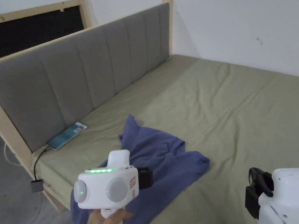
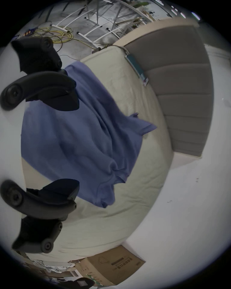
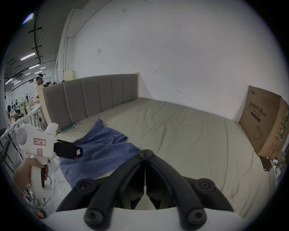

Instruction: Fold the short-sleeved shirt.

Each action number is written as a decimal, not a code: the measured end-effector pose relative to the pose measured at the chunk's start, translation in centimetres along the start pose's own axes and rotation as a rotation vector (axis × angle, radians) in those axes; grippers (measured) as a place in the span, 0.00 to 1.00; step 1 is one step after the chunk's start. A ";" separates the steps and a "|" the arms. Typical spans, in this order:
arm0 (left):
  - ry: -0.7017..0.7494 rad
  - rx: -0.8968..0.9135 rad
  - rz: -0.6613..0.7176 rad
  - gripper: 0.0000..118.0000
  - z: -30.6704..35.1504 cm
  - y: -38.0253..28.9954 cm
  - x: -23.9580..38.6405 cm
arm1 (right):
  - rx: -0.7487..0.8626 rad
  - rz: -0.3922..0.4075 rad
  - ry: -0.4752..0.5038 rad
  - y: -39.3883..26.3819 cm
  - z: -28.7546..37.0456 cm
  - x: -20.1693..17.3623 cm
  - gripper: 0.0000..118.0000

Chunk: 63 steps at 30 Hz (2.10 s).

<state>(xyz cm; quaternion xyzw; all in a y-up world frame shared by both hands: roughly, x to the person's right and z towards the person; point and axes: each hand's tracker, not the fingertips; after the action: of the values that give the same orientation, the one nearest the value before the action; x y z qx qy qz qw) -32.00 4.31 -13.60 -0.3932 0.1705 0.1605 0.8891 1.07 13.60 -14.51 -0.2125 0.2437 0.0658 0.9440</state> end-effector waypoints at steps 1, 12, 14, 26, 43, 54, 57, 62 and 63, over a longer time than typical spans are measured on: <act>0.003 -0.002 -0.011 0.82 -1.0 0.2 0.2 | -0.015 0.001 -0.001 -0.2 -0.5 0.2 0.00; 0.079 -0.169 -0.094 0.79 -10.1 1.6 2.3 | -0.139 -0.036 -0.050 -1.6 -3.5 1.1 0.00; 0.086 -0.164 -0.108 0.70 -9.8 1.6 2.3 | -0.157 -0.065 -0.047 -1.7 -3.8 1.3 0.00; -0.029 -0.176 0.104 0.06 -7.3 4.0 1.6 | -0.157 -0.109 -0.055 -2.0 -1.5 4.7 0.00; -0.728 0.052 -0.207 0.06 10.0 10.9 29.3 | 0.038 -0.300 -0.387 -0.4 11.7 16.5 0.00; -1.051 -0.075 -0.426 0.06 13.8 2.7 47.7 | 0.061 -0.460 -0.669 -5.6 20.9 25.4 0.00; -0.844 -0.136 -0.590 0.06 9.0 -2.5 51.9 | 0.022 -0.503 -0.728 -8.0 22.4 26.9 0.00; -0.650 -0.395 -0.702 0.06 -0.8 -11.8 53.0 | -0.067 -0.602 -0.791 -12.1 23.6 28.8 0.00; -0.621 -0.390 -0.723 0.06 -2.0 -13.2 52.6 | -0.083 -0.622 -0.792 -12.8 23.7 29.2 0.00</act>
<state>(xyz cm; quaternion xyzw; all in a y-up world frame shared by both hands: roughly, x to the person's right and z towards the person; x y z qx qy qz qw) 19.97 2.37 -28.92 -0.5193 -0.2814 -0.0192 0.8067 39.71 12.91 -5.28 -0.2710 -0.2108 -0.1336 0.9297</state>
